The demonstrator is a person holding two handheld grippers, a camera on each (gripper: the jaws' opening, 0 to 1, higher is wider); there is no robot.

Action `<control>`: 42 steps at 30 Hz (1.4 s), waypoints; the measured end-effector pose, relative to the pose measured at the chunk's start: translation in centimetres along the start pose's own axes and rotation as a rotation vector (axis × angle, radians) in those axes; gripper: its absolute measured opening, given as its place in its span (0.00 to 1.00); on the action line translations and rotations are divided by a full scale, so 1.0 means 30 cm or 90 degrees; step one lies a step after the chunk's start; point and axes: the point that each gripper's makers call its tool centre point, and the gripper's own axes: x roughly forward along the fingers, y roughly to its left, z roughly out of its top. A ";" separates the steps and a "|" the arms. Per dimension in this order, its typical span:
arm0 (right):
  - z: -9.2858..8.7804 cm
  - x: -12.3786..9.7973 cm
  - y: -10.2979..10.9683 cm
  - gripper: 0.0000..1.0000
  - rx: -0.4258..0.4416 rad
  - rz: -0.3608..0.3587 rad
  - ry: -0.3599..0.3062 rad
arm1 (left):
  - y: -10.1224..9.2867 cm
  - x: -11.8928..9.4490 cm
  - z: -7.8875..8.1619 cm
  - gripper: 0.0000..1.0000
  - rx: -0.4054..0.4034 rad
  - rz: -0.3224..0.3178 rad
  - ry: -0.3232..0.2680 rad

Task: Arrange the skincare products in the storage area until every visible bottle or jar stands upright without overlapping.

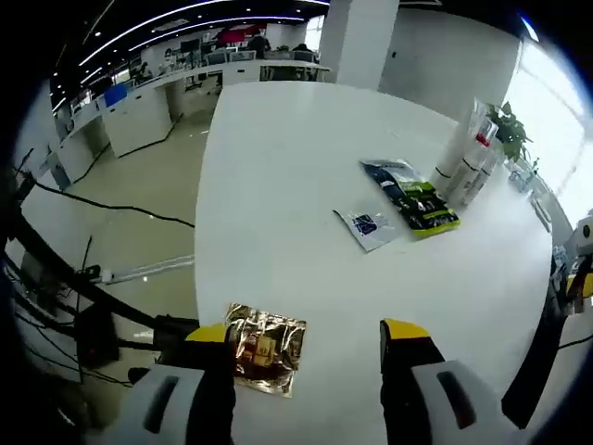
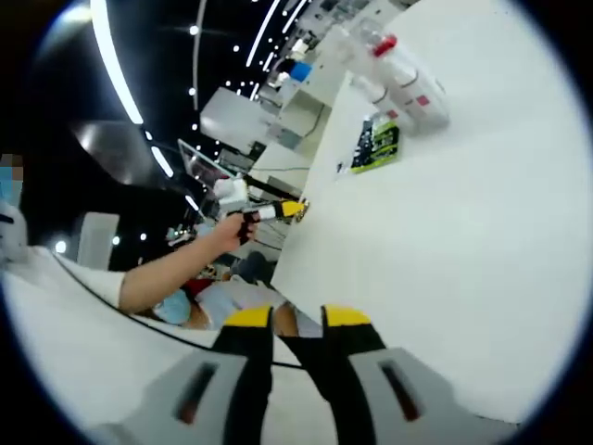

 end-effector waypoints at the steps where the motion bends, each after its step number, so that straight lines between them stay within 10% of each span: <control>1: -0.002 -0.002 -0.002 0.18 0.000 0.000 0.000 | 0.015 -0.003 0.011 0.63 -0.026 -0.003 -0.028; 13: -0.024 -0.078 -0.039 0.18 0.019 -0.022 -0.036 | 0.065 -0.012 0.013 0.53 0.042 0.027 -0.029; 15: -0.030 -0.091 -0.049 0.18 0.028 -0.029 -0.059 | 0.039 -0.007 -0.042 0.52 0.085 0.034 0.048; 25: -0.033 -0.056 -0.038 0.18 0.047 -0.020 -0.084 | 0.099 0.040 -0.037 0.51 0.124 0.021 0.076; 42: 0.018 -0.020 -0.040 0.18 0.031 -0.005 -0.064 | 0.068 0.026 -0.047 0.39 0.058 0.021 0.052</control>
